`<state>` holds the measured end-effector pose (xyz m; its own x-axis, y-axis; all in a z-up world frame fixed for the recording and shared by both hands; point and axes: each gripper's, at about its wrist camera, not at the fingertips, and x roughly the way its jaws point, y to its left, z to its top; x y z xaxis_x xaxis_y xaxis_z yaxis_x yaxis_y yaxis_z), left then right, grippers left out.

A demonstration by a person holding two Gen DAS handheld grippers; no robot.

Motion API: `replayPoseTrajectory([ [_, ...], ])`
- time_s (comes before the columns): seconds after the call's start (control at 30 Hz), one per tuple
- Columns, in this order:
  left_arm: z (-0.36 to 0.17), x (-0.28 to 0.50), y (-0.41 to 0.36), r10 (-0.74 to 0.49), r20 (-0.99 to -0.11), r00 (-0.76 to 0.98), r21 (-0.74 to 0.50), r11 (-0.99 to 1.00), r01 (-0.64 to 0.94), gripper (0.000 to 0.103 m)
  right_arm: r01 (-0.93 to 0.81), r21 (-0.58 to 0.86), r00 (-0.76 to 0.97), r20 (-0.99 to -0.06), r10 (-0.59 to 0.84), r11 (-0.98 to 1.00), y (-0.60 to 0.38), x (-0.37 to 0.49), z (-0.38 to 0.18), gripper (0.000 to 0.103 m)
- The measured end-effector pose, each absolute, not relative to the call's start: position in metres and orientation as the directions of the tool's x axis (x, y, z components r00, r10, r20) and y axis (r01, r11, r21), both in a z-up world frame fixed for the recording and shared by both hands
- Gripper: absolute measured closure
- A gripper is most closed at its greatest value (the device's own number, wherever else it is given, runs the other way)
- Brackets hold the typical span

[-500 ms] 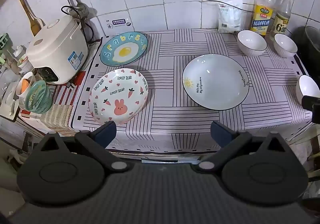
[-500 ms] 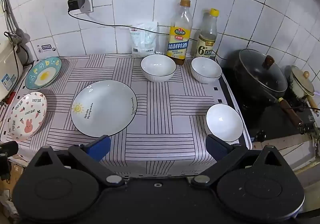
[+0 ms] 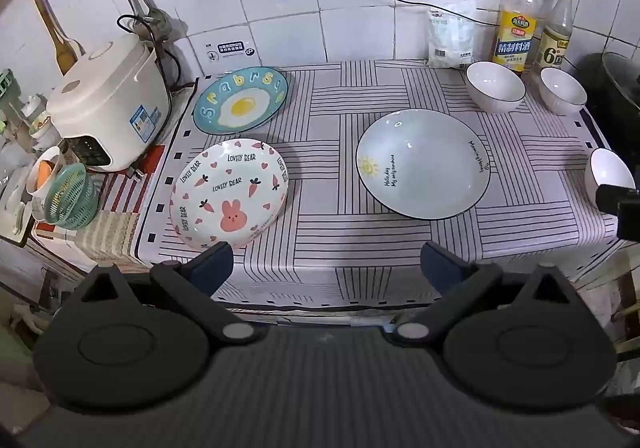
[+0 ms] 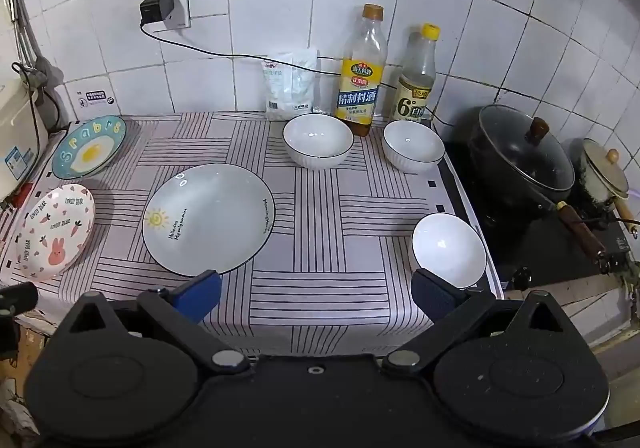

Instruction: Organize plates and bowls

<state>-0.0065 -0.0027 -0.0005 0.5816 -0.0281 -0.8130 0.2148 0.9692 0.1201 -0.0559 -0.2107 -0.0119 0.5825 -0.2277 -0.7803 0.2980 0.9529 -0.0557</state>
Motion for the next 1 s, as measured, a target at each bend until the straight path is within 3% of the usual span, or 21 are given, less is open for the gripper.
replayPoseTrajectory([
  [1.0,0.001,-0.022,0.012,-0.066,-0.783,0.618,0.089,0.972,0.217,0.002,0.304,-0.021,0.615,-0.759,-0.213,0.952,-0.205,-0.073,-0.013,0.001],
])
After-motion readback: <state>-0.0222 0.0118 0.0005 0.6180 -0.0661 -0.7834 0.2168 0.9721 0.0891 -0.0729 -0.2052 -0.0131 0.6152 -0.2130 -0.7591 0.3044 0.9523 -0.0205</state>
